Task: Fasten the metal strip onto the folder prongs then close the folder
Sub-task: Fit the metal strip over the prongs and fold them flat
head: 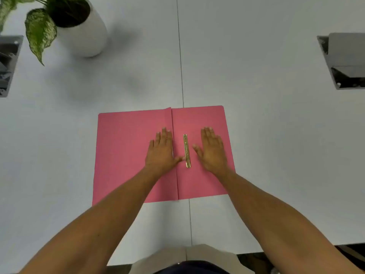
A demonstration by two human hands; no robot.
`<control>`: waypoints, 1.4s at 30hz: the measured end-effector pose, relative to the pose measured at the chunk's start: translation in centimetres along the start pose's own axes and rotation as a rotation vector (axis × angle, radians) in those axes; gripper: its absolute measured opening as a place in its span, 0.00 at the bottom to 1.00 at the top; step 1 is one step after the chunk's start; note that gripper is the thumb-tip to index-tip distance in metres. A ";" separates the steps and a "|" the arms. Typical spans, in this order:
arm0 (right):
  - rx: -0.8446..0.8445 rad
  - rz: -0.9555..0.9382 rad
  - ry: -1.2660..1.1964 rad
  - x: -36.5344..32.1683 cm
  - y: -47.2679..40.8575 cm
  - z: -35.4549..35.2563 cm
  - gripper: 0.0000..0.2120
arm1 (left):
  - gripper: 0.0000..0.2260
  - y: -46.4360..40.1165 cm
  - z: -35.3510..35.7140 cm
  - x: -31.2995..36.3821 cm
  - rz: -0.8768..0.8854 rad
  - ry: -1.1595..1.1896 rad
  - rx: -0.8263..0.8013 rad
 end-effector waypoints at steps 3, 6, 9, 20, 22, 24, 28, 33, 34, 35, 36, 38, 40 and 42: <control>-0.064 -0.029 -0.001 -0.5 -0.5 0.7 0.32 | 0.51 0.0 0.8 0.6 -0.015 0.032 -0.051; -0.126 -0.045 -0.041 -1.1 -1.1 1.2 0.29 | 0.48 0.0 1.3 1.3 0.002 0.030 -0.079; -0.166 -0.087 -0.036 -1.4 -1.8 1.2 0.26 | 0.48 -0.1 1.7 1.9 -0.002 0.036 -0.088; -0.138 -0.191 0.065 -2.9 -4.1 0.7 0.23 | 0.44 -0.8 2.5 2.5 -0.019 0.024 -0.057; -0.121 -0.185 0.057 -3.1 -4.3 0.7 0.22 | 0.44 -0.9 2.6 2.5 -0.024 0.012 -0.056; -0.096 -0.174 0.053 -3.4 -4.6 0.8 0.19 | 0.43 -1.0 2.8 2.5 -0.031 0.013 -0.057; -0.080 -0.142 0.048 -3.7 -5.0 0.9 0.13 | 0.43 -1.1 3.0 2.7 -0.032 0.012 -0.053; -0.044 -0.093 -0.004 -3.9 -5.6 0.9 0.09 | 0.42 -1.0 3.1 2.7 -0.027 0.004 -0.047; -0.039 -0.080 -0.021 -4.0 -5.7 0.8 0.08 | 0.42 -0.9 3.0 2.7 -0.026 0.002 -0.051; -0.039 -0.063 -0.044 -4.1 -5.9 0.7 0.07 | 0.42 -0.9 2.9 2.7 -0.027 -0.004 -0.053; -0.044 -0.041 -0.080 -4.3 -6.1 0.7 0.06 | 0.43 -0.9 2.9 2.7 -0.028 -0.011 -0.053; -0.069 0.011 -0.171 -4.6 -6.4 0.5 0.05 | 0.42 -1.0 2.9 2.7 -0.028 -0.021 -0.048; -0.081 0.065 -0.282 -4.9 -6.5 0.3 0.03 | 0.42 -1.0 2.9 2.7 -0.027 -0.012 -0.044; -0.056 0.126 -0.420 -5.0 -6.3 0.1 0.05 | 0.46 -1.0 2.9 2.7 -0.019 0.004 -0.062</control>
Point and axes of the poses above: each hand's wrist, its own y-axis away from the middle knuckle, its own z-axis out of the palm, x = y × z, the point moved 1 cm from there along -y, towards the middle knuckle, and after that the axes turned 7 degrees about -y, right-handed, at the moved point
